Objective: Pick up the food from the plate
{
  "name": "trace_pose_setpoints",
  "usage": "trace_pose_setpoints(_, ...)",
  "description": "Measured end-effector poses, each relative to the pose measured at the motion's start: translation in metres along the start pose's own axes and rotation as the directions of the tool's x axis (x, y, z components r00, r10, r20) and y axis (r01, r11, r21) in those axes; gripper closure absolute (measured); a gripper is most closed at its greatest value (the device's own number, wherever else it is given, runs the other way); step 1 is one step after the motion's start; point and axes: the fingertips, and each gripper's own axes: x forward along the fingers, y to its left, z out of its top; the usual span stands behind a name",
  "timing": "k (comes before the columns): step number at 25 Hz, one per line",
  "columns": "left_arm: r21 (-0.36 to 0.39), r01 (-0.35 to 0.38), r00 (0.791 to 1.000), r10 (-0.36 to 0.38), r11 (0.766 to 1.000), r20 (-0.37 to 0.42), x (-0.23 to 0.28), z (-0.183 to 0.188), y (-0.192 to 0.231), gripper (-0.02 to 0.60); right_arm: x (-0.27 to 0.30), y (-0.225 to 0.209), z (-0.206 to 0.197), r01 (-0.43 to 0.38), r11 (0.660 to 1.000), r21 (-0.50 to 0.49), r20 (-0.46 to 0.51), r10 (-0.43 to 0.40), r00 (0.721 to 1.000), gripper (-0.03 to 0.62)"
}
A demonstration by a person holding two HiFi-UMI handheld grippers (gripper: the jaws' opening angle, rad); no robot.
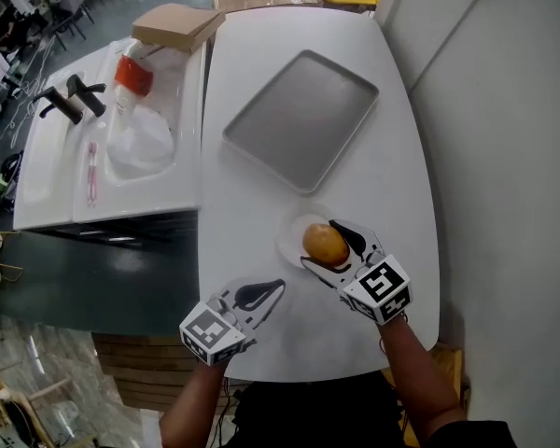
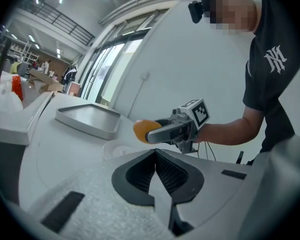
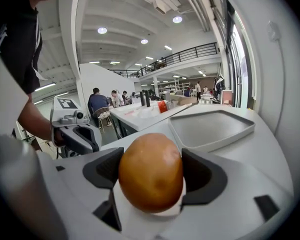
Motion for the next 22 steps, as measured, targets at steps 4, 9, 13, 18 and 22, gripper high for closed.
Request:
trace_pose_setpoints(4,0.066,0.026,0.999,-0.028,0.997,0.019,-0.026,0.02,-0.037,0.574,-0.052,0.038,0.038,-0.009,1.0,0.005,0.097,0.009,0.995,0.249)
trace_pose_setpoints(9,0.141,0.098,0.994,-0.104,0.985,0.035,-0.052,0.047,-0.091,0.574,-0.121,0.09,0.064,0.052,0.998,-0.027,0.162,-0.047,0.986,0.249)
trace_pose_setpoints(13,0.18,0.132,0.989,-0.143,0.975,0.047,-0.07,0.06,-0.137,0.575,-0.166,0.126,0.063,0.082,0.996,-0.018,0.21,-0.077,0.975,0.249)
trace_pose_setpoints(18,0.232,0.148,0.986,-0.16,0.961,0.036,-0.083,0.059,-0.183,0.574,-0.201,0.177,0.057,0.026,1.0,-0.011,0.276,-0.022,0.961,0.249)
trace_pose_setpoints(22,0.247,0.141,0.987,-0.155,0.959,0.036,-0.089,0.059,-0.203,0.574,-0.22,0.204,0.049,-0.007,1.0,-0.009,0.286,0.009,0.958,0.249)
